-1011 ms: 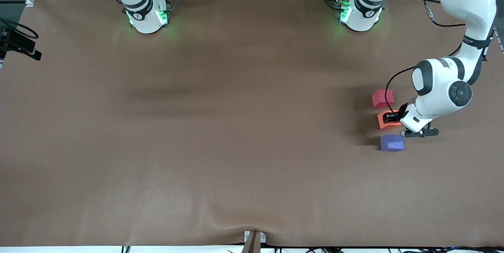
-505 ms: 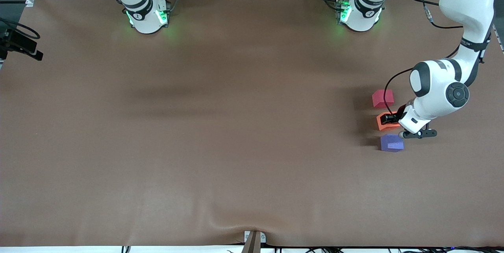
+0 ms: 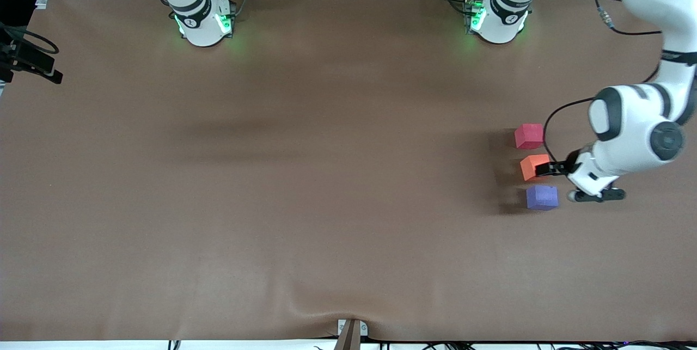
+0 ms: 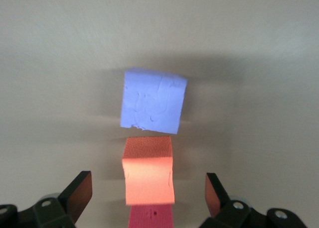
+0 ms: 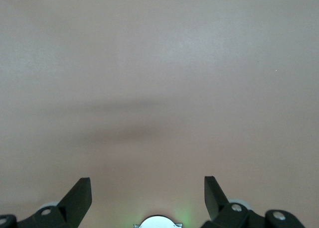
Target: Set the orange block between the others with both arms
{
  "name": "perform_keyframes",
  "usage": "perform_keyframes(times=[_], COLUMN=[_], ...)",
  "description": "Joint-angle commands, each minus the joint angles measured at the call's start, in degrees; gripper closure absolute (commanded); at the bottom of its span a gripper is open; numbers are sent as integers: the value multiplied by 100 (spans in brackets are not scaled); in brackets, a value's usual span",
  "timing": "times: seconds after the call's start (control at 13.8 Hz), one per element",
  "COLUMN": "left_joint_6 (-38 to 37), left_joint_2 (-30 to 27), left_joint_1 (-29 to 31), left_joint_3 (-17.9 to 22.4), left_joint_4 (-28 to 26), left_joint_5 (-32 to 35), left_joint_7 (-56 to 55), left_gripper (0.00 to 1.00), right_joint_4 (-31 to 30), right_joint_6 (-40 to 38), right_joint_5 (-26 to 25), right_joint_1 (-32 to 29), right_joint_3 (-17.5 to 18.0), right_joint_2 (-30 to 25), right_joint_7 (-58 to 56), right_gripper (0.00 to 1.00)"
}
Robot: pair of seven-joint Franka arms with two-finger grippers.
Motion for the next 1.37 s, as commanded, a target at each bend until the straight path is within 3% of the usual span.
perform_keyframes(times=[0.0, 0.43, 0.58, 0.72, 1.01, 1.3], left_joint_6=[-773, -1081, -1492, -1722, -1942, -2749], left_joint_2=[28, -156, -305, -665, -1272, -1931], left_joint_1=[-170, -250, -328, -399, -803, -1083], left_joint_3=[-15, -24, -86, -147, 195, 326], left_joint_4=[795, 1498, 1788, 1816, 1825, 1851], left_joint_5=[77, 121, 182, 533, 508, 464], left_joint_7=[22, 21, 21, 21, -22, -302], left_gripper=[0, 0, 0, 0, 0, 0], right_joint_4=[-73, -73, -73, -73, -73, -73], right_joint_6=[-1, -1, -1, -1, -1, -1], right_joint_5=[-29, -29, -29, -29, -29, -29], right_joint_1=[51, 51, 51, 51, 51, 78], right_joint_3=[-7, -7, -7, -7, -7, -7], right_joint_2=[-72, -72, -72, -72, -72, -72], right_joint_7=[82, 82, 82, 82, 82, 82], right_gripper=[0, 0, 0, 0, 0, 0])
